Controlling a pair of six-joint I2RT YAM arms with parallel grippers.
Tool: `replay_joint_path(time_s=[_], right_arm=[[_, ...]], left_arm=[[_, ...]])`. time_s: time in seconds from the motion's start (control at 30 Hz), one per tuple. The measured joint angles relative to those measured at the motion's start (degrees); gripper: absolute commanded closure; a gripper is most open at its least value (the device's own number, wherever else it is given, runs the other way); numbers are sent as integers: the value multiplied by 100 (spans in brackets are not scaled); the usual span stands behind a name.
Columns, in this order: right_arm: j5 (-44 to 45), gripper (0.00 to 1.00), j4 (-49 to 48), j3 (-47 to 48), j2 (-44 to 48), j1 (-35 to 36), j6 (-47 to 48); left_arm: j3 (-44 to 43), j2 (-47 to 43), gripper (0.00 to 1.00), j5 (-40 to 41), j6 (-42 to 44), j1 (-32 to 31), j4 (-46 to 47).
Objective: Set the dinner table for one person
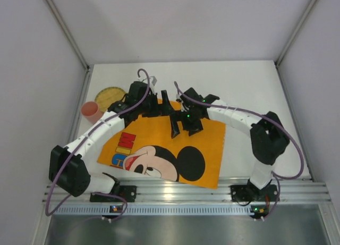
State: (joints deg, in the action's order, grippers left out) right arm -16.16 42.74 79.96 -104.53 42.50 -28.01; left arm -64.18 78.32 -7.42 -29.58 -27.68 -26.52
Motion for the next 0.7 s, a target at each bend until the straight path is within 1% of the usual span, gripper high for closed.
replay_joint_path(time_s=[0.1,0.17,0.23,0.3,0.4,0.57,0.7], right_arm=[[-59,0,-461,-793,726,-232,70],[20,0,-739,-1331,1038,-385,74],[188,0,-682,-1851,1152,-824,4],[400,0,-654,-2105,1021,-1231,-61],[501,0,-708,-1985,660,-1453,-173],[393,0,-654,-1292,74,-1606,-208],[264,0,-667,-782,-306,-2094,-219]], left_arm=[[4,7,2,-378,-175,-160,409],[0,4,2,-428,-170,-188,483],[20,-13,2,114,7,52,68],[61,52,2,509,94,304,-271],[70,131,2,1075,114,411,-796],[68,133,2,1849,107,363,-1436],[70,92,2,2371,131,409,-1803]])
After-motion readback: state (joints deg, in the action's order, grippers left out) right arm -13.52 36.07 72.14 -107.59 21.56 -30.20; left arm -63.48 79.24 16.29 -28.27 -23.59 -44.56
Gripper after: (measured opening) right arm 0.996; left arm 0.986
